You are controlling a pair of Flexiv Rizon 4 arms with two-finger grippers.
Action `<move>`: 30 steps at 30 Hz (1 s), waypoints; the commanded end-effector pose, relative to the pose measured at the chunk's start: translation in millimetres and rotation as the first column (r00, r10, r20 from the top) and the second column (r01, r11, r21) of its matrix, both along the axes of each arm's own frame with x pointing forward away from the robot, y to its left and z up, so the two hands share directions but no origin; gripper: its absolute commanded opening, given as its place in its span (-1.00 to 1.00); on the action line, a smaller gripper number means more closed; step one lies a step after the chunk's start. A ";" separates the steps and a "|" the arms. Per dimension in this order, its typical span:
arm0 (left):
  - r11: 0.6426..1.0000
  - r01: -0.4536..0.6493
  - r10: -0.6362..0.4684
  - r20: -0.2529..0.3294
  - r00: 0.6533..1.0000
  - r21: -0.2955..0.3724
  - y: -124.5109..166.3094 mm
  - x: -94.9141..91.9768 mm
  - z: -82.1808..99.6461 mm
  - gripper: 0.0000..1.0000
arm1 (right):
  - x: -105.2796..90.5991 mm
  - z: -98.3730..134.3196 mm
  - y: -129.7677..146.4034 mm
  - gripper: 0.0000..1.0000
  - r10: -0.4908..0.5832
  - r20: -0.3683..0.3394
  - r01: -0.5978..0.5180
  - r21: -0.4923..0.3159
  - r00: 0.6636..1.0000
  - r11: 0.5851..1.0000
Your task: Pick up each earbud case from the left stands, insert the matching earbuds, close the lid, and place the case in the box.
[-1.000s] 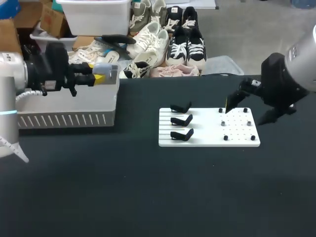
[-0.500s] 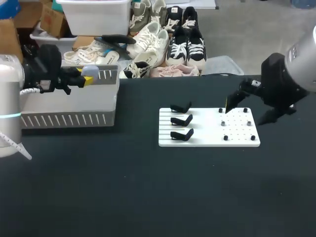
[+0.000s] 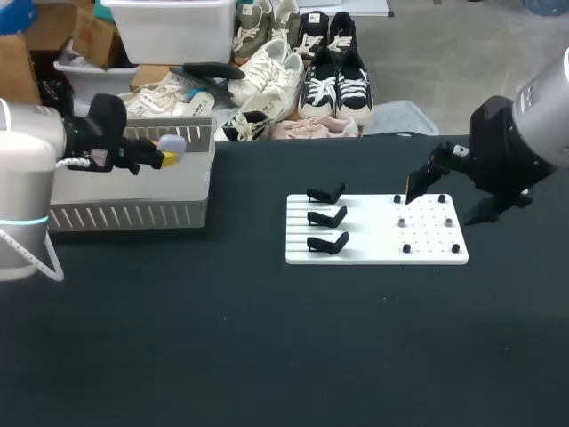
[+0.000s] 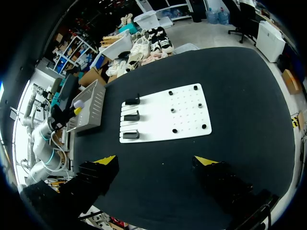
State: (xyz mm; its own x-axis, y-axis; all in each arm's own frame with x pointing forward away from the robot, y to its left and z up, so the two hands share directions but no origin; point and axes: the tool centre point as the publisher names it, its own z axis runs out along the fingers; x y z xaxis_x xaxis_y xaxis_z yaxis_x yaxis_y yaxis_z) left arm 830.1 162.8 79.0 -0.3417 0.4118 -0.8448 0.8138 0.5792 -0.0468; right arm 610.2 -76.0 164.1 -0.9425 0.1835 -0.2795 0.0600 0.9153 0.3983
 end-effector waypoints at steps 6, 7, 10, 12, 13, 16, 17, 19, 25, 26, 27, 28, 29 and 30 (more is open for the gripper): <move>0.993 0.105 -0.104 -0.033 0.994 0.045 -1.4 -3.7 16.6 1.00 | -4.0 -0.2 -0.8 1.00 -0.008 0.010 0.008 -0.002 1.000 1.000; 0.992 0.115 -0.115 -0.019 0.993 0.052 -2.9 -9.5 21.8 1.00 | -4.0 -0.2 -0.8 1.00 -0.008 0.010 0.008 -0.002 1.000 1.000; 0.984 0.173 -0.175 0.035 0.984 0.038 -14.2 -34.6 42.1 1.00 | -4.0 -0.2 -0.8 1.00 -0.008 0.010 0.008 -0.002 1.000 1.000; 0.978 0.209 -0.210 0.072 0.975 0.031 -23.5 -53.7 54.3 1.00 | -4.0 -0.2 -0.8 1.00 -0.008 0.010 0.008 -0.002 1.000 1.000; 0.974 0.226 -0.227 0.085 0.970 0.024 -29.4 -64.3 60.1 1.00 | -4.0 -0.2 -0.8 1.00 -0.008 0.010 0.008 -0.002 1.000 1.000; 0.961 0.278 -0.275 0.118 0.954 -0.006 -43.2 -89.5 68.4 1.00 | -4.0 -0.2 -0.8 1.00 -0.008 0.010 0.008 -0.002 1.000 1.000; 0.952 0.305 -0.302 0.115 0.946 -0.006 -48.9 -97.2 69.1 1.00 | -4.0 -0.2 -0.8 1.00 -0.008 0.010 0.008 -0.002 1.000 1.000; 0.941 0.337 -0.331 0.118 0.936 -0.026 -59.4 -111.3 69.1 1.00 | -4.0 -0.2 -0.8 1.00 -0.008 0.010 0.008 -0.002 1.000 1.000; 0.910 0.407 -0.396 0.133 0.909 -0.077 -81.6 -143.6 68.3 1.00 | -4.0 -0.2 -0.8 1.00 -0.008 0.010 0.008 -0.002 1.000 1.000; 0.907 0.414 -0.401 0.135 0.906 -0.084 -84.5 -147.9 68.6 1.00 | -4.0 -0.2 -0.8 1.00 -0.008 0.010 0.008 -0.002 1.000 1.000; 0.904 0.417 -0.403 0.138 0.905 -0.096 -87.6 -153.2 69.4 1.00 | -4.0 -0.2 -0.8 1.00 -0.008 0.010 0.008 -0.002 1.000 1.000; 0.897 0.430 -0.415 0.140 0.899 -0.102 -90.4 -157.0 69.5 1.00 | -4.0 -0.2 -0.8 1.00 -0.008 0.010 0.008 -0.002 1.000 1.000; 0.897 0.430 -0.415 0.140 0.899 -0.102 -90.4 -157.0 69.5 1.00 | -4.0 -0.2 -0.8 1.00 -0.008 0.010 0.008 -0.002 1.000 1.000; 0.897 0.430 -0.415 0.140 0.899 -0.102 -90.4 -157.0 69.5 1.00 | -4.0 -0.2 -0.8 1.00 -0.008 0.010 0.008 -0.002 1.000 1.000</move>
